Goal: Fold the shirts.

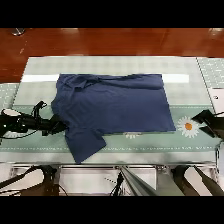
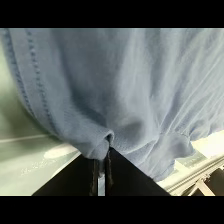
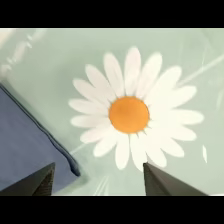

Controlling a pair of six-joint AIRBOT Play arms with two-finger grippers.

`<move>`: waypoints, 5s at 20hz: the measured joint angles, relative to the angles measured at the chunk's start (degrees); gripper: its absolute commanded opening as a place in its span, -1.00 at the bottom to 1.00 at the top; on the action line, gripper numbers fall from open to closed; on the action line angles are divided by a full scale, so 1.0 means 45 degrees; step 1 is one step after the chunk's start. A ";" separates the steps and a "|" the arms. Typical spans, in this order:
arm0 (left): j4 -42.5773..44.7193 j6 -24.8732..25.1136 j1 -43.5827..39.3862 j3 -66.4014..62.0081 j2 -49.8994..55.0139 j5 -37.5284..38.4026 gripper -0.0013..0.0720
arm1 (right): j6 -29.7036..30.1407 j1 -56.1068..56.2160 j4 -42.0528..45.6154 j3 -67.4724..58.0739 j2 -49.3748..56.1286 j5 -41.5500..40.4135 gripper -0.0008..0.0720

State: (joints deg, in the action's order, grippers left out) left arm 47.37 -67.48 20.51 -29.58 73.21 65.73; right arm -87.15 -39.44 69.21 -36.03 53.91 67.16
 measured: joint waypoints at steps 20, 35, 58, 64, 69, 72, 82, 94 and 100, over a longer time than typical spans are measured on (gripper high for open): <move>0.0029 -0.0010 -0.0019 0.0000 0.0000 0.0044 -0.91 | 0.2482 0.2108 -0.3910 0.0457 0.4099 0.0053 -0.30; -0.5576 0.1248 0.0005 -0.8121 -0.3521 -0.1831 -0.92 | 0.1287 0.5858 -0.3803 -1.3988 0.4036 0.0908 -0.90; 0.6975 -0.4313 -0.0549 -1.1599 -1.1030 -0.1423 -0.92 | -0.0617 0.6018 0.0539 -1.5115 -0.3638 0.5168 -0.90; 0.4206 -0.3983 -0.0724 -0.7980 -0.8655 -0.2035 -0.92 | -0.0112 0.6028 0.0053 -1.0020 -0.2895 0.2589 -0.90; 0.3143 -0.3259 -0.2268 -0.7101 -0.4362 -0.3988 -0.92 | 0.0860 0.6028 -0.0928 -0.7771 0.0185 -0.0471 -0.90; 0.2885 -0.3104 -0.3109 -0.8194 -0.1166 -0.5231 -0.92 | 0.1389 0.6028 -0.1880 -0.8058 0.2837 -0.2380 -0.90; 0.1919 -0.3589 -0.3439 -1.1458 0.4318 -0.4585 -0.91 | 0.1758 0.6353 -0.3444 -1.1526 0.9287 -0.3317 -0.90; 0.3789 -0.1229 -0.2691 -1.0380 0.4401 0.0729 -0.92 | 0.2506 0.5581 -0.1520 -0.9976 0.9462 0.1545 -0.90; 0.4507 -0.1146 -0.2691 -0.9734 0.4405 0.1205 0.02 | 0.2200 0.5751 -0.1277 -0.8971 0.9462 0.1117 0.74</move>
State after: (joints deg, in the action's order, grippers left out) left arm 67.66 -72.64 8.40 -73.38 93.03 71.16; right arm -77.25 -13.56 63.46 -76.40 96.49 72.18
